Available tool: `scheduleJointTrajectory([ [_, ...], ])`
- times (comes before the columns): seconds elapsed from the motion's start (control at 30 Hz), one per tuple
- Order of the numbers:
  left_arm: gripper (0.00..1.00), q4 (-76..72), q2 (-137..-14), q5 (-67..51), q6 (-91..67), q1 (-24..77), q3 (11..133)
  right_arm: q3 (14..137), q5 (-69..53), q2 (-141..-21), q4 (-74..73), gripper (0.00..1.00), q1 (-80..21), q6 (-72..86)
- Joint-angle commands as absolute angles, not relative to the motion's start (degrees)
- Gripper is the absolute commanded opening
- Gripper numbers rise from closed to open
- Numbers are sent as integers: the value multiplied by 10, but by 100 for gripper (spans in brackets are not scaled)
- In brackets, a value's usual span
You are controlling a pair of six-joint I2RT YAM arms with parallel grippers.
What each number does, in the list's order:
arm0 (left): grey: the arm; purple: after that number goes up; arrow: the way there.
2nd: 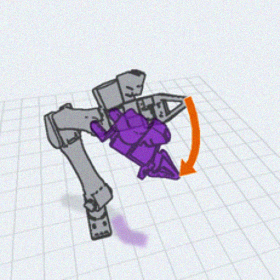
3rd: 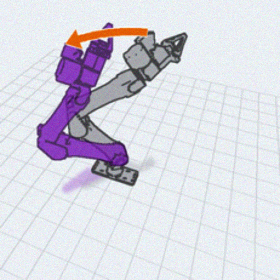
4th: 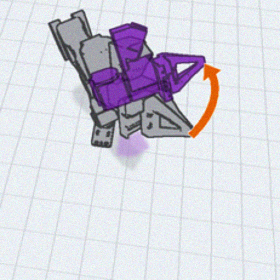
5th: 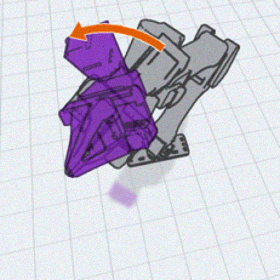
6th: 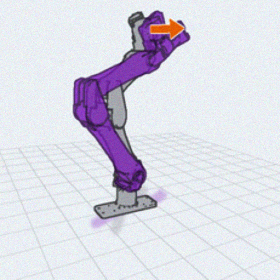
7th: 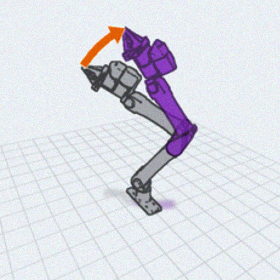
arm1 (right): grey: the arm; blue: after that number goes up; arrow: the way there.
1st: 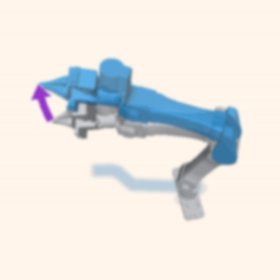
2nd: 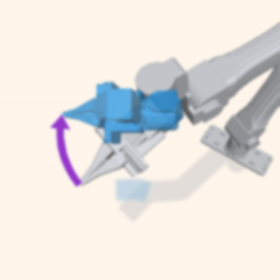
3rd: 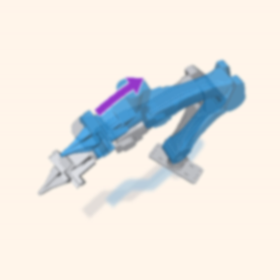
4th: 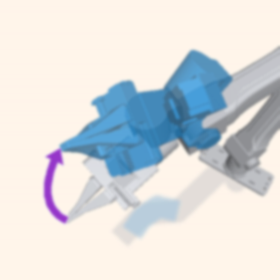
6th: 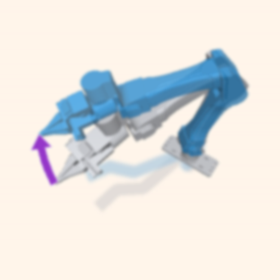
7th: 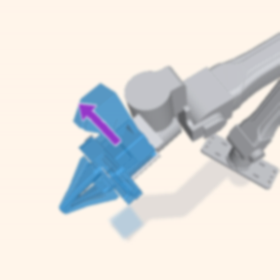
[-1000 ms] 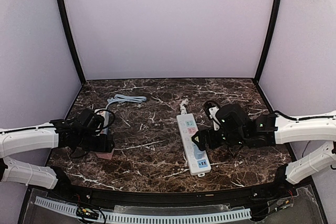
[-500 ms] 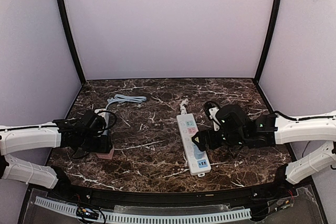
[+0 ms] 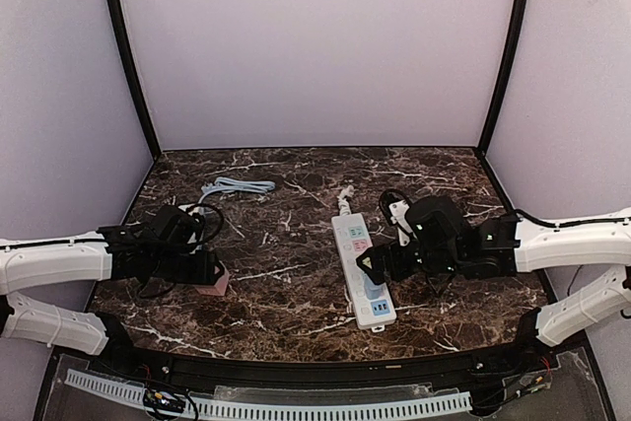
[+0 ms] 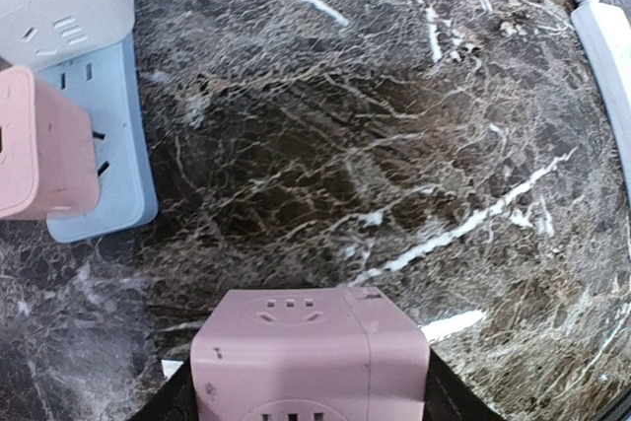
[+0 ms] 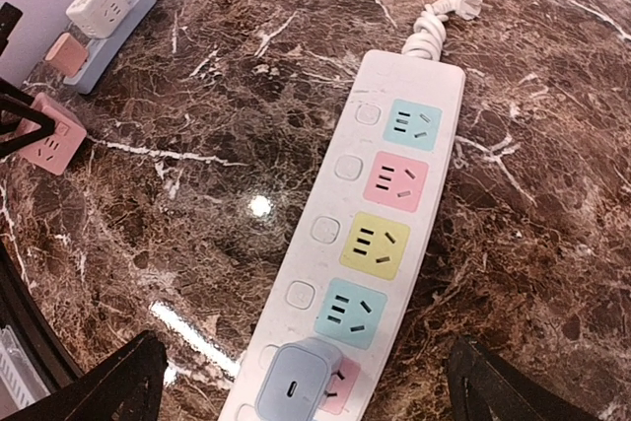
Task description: Insert the plug
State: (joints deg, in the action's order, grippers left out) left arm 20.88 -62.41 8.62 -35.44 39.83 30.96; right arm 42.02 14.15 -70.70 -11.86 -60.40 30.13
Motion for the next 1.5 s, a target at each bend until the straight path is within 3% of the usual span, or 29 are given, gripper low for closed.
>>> scheduleJointTrajectory([
  [0.0,52,136,-626,62,-363,411,314,405,116,-717,-62,99,-609,265],
  [0.53,50,-32,-705,56,-441,454,368,319,-57,-674,225,99,-611,82],
  [0.77,48,-126,-747,66,-455,477,381,438,-52,-771,116,99,-611,171],
  [1.07,47,-232,-761,60,-446,487,365,501,-9,-828,91,99,-610,279],
  [1.47,46,-374,-755,29,-435,486,316,583,-76,-905,58,99,-604,382],
])
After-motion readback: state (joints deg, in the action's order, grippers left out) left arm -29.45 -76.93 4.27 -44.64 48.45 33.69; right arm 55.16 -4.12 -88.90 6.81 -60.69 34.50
